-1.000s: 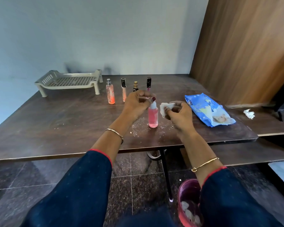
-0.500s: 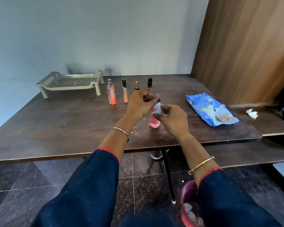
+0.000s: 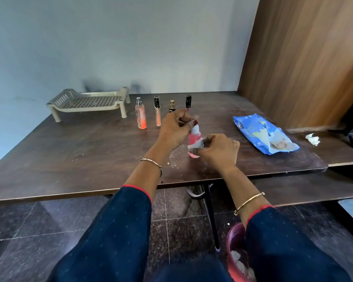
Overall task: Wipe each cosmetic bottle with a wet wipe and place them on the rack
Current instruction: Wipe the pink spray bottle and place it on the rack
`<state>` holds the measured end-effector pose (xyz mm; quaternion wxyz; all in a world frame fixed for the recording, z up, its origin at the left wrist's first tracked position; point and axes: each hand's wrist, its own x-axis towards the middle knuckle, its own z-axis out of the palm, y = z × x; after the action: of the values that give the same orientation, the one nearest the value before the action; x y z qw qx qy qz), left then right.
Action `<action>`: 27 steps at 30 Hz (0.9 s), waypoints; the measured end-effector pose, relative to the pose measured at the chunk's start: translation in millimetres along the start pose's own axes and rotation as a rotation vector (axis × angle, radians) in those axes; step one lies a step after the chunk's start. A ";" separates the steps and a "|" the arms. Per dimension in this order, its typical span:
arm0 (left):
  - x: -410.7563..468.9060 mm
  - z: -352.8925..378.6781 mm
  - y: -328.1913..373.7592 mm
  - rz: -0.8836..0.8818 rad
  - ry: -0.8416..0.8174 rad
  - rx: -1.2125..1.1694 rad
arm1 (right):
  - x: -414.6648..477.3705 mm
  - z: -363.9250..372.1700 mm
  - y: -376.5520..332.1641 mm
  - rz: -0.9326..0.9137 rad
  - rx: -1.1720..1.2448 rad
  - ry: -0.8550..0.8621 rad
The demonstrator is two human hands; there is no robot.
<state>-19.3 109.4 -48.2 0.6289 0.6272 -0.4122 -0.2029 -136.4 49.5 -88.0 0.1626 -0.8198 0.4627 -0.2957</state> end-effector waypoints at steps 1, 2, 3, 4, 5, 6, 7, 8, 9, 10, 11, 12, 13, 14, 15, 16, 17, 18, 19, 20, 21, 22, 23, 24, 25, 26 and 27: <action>0.3 -0.5 -0.9 0.005 -0.009 -0.003 | -3.1 3.0 2.5 0.005 -0.021 -0.002; 0.2 -0.5 -1.9 0.013 -0.019 -0.006 | -5.8 5.7 4.7 0.006 -0.039 -0.003; 0.6 -0.4 -2.7 0.023 -0.027 -0.006 | -7.4 7.4 5.7 0.002 -0.059 -0.004; 1.2 0.0 -3.6 0.032 -0.039 -0.009 | -8.0 8.8 6.5 -0.001 -0.076 -0.008; 2.1 -0.4 -4.5 0.040 -0.048 -0.009 | -8.2 9.4 7.0 -0.003 -0.086 -0.019; 3.1 -1.3 -6.2 0.049 -0.056 -0.007 | -8.0 9.4 7.5 -0.006 -0.088 -0.031; 3.9 -2.5 -7.1 0.057 -0.064 -0.012 | -7.2 9.3 7.9 -0.012 -0.089 -0.041; 4.3 -4.4 -8.0 0.058 -0.071 -0.026 | -6.0 8.8 7.6 -0.019 -0.091 -0.054; 4.3 -6.5 -8.5 0.053 -0.075 -0.045 | -4.9 8.0 7.0 -0.019 -0.086 -0.071; 4.3 -8.6 -8.6 0.046 -0.075 -0.064 | -3.6 6.6 5.6 -0.016 -0.063 -0.082; 4.4 -10.3 -8.6 0.042 -0.072 -0.073 | -1.8 5.0 3.2 -0.015 -0.017 -0.083; 4.2 -11.6 -8.4 0.040 -0.078 -0.078 | 0.3 3.7 0.3 -0.019 0.047 -0.077; 3.2 -12.3 -7.7 0.044 -0.095 -0.082 | 2.0 1.6 -3.4 -0.029 0.116 -0.069; 2.4 -13.0 -7.9 0.051 -0.118 -0.087 | 3.4 0.5 -6.5 -0.043 0.182 -0.062; 1.1 -13.7 -7.9 0.064 -0.140 -0.085 | 3.9 0.2 -8.1 -0.055 0.237 -0.058; 0.3 -13.9 -8.8 0.079 -0.158 -0.084 | 4.0 1.2 -8.0 -0.065 0.279 -0.051; -0.7 -13.8 -9.5 0.091 -0.168 -0.084 | 3.4 3.2 -6.6 -0.064 0.308 -0.042; -1.8 -13.2 -10.6 0.098 -0.175 -0.097 | 2.2 5.9 -4.1 -0.051 0.325 -0.031; -3.0 -12.4 -11.3 0.101 -0.177 -0.110 | 0.8 8.3 -1.4 -0.032 0.329 -0.024; -4.3 -11.3 -12.2 0.105 -0.174 -0.125 | -0.4 10.1 1.1 -0.015 0.321 -0.022; -5.7 -10.8 -13.1 0.106 -0.161 -0.128 | -1.7 11.2 2.5 -0.003 0.301 -0.023; -7.3 -10.5 -13.8 0.106 -0.147 -0.135 | -2.6 11.5 3.0 0.001 0.278 -0.032; -8.9 -10.4 -14.2 0.100 -0.125 -0.139 | -3.7 10.1 2.5 -0.004 0.255 -0.041; -10.1 -10.0 -14.4 0.099 -0.108 -0.146 | -3.7 8.8 1.9 -0.011 0.241 -0.052; -11.1 -9.5 -13.3 0.105 -0.089 -0.138 | -3.5 8.0 1.2 -0.018 0.227 -0.064; -11.4 -8.3 -12.6 0.116 -0.073 -0.119 | -2.7 8.0 1.1 -0.024 0.212 -0.075; -11.0 -7.2 -11.7 0.128 -0.056 -0.084 | -2.5 8.7 1.7 -0.028 0.181 -0.086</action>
<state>-17.0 120.9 -61.3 0.6548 0.5666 -0.4599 -0.1967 -133.0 50.7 -96.5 0.2516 -0.8200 0.4152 -0.3033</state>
